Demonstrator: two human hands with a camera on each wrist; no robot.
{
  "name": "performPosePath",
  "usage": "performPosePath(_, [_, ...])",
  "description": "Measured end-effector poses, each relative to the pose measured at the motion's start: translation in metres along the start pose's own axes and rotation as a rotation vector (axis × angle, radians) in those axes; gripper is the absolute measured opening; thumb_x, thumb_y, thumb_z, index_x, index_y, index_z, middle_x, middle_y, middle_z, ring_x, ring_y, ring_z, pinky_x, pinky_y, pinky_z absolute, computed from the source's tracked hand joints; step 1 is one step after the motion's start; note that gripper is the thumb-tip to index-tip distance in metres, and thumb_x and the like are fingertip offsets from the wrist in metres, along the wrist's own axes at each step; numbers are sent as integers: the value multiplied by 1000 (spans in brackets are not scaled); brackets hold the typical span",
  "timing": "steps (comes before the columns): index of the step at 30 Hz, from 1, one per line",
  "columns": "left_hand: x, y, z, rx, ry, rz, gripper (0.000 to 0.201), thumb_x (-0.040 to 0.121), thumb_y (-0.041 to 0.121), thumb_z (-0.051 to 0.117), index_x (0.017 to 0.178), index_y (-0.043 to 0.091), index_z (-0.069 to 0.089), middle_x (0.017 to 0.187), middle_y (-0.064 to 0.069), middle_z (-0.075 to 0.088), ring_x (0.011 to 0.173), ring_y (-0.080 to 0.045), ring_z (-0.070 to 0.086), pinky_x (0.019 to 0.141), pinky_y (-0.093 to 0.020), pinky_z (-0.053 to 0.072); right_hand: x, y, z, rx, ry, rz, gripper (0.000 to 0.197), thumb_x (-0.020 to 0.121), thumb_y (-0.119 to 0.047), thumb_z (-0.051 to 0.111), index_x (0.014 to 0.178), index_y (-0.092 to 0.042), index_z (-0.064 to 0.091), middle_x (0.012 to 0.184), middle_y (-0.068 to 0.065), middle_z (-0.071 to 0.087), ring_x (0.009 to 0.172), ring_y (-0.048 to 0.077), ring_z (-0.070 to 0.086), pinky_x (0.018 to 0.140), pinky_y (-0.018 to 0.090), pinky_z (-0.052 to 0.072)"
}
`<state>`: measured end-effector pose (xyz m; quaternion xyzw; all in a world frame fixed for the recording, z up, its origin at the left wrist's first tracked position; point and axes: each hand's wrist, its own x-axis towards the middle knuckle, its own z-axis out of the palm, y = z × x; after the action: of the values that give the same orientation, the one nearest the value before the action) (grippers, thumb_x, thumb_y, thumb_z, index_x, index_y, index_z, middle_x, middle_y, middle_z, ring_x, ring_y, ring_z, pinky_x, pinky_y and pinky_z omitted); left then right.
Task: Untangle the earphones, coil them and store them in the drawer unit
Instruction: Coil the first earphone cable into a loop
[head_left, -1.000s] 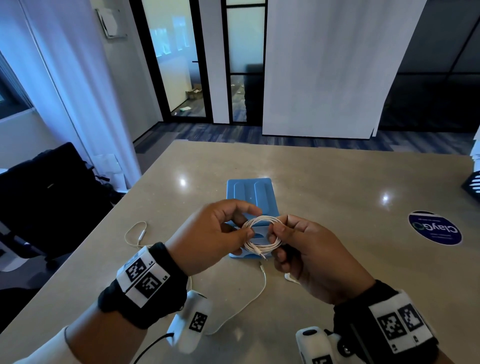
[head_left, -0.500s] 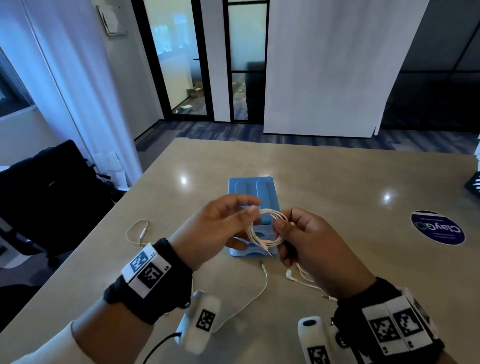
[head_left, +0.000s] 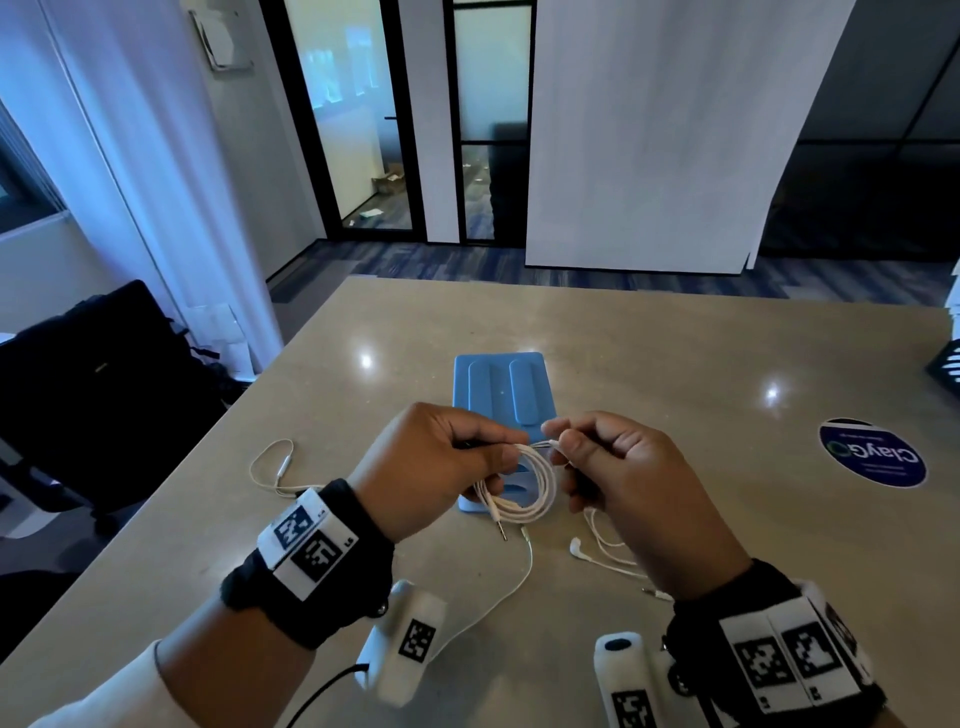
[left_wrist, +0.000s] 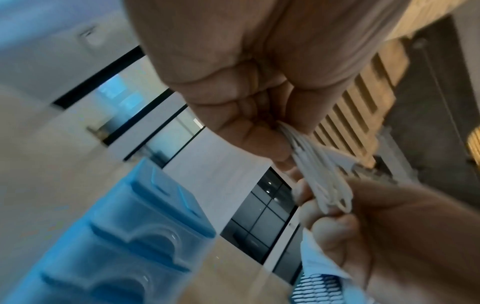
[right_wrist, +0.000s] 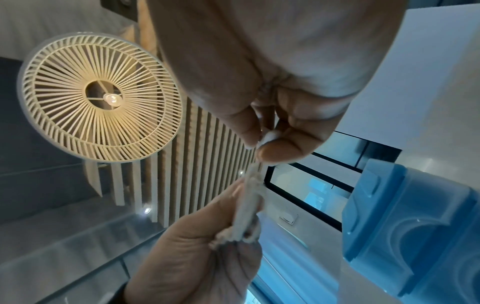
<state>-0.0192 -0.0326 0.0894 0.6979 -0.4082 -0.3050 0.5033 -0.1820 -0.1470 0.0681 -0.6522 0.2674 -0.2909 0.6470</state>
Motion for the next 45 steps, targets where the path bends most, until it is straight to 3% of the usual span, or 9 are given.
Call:
performPosePath(4, [-1,-2,4,260,72,89,15,86,19,73,96,29,79,70,8,76,62,-5,71,63,-17,56,-7,-1,8,-229,86,-230,12,94,-12,69,90,-22,74,71,-7,72,62,7,66,60,21,53])
performPosePath(9, [4,1,6,81,149,30,12,85,15,75,91,25,80,72,0,77,68,-18,74,69,-31,61,-19,4,23,-478,79,-433,17,87,-20,74,92,-35,77,80,-14,71,84,2,65,69,6,43])
performPosePath(14, [2,4,5,-182,109,-60,9,86,6,72,91,10,78,77,-17,75,67,-22,71,67,-33,59,-15,9,22,-539,70,-449,19,88,-27,66,98,-35,80,88,-16,73,91,-1,63,74,6,42])
performPosePath(19, [-1,4,6,-260,58,-43,12,87,3,69,96,6,77,70,-8,72,62,-15,68,60,-23,55,-14,11,22,-338,134,-325,15,85,-17,80,85,-25,67,76,-7,73,71,9,70,64,23,55])
performPosePath(27, [-1,4,4,-275,60,-4,14,88,5,68,94,13,79,76,-14,72,69,-22,69,68,-32,57,-14,7,18,-314,96,-323,12,86,-11,78,87,-23,82,91,-4,67,84,4,68,67,8,48])
performPosePath(34, [-3,5,9,-305,-8,-22,13,87,2,68,96,7,77,74,-12,73,66,-19,70,68,-31,59,-5,9,11,-178,60,-202,29,81,-16,84,99,-22,62,76,-1,59,62,9,54,60,23,50])
performPosePath(38, [-2,4,7,-294,-29,-19,15,87,0,67,97,5,77,72,-12,72,61,-16,68,63,-27,57,1,13,9,-463,-16,-170,34,89,-39,75,121,-36,64,103,-11,57,71,4,57,68,22,48])
performPosePath(41, [-1,2,4,-226,-88,-16,16,87,1,68,98,8,78,75,-11,73,63,-15,67,65,-28,57,3,10,8,-354,-240,-150,15,97,-23,66,110,-25,74,103,0,75,90,16,72,83,39,59])
performPosePath(45, [-1,-1,4,-200,-137,-26,17,88,1,68,100,9,78,77,-13,73,64,-14,66,63,-27,57,2,10,7,-241,-252,-77,6,95,-15,71,99,-11,68,88,14,76,75,21,70,74,48,58])
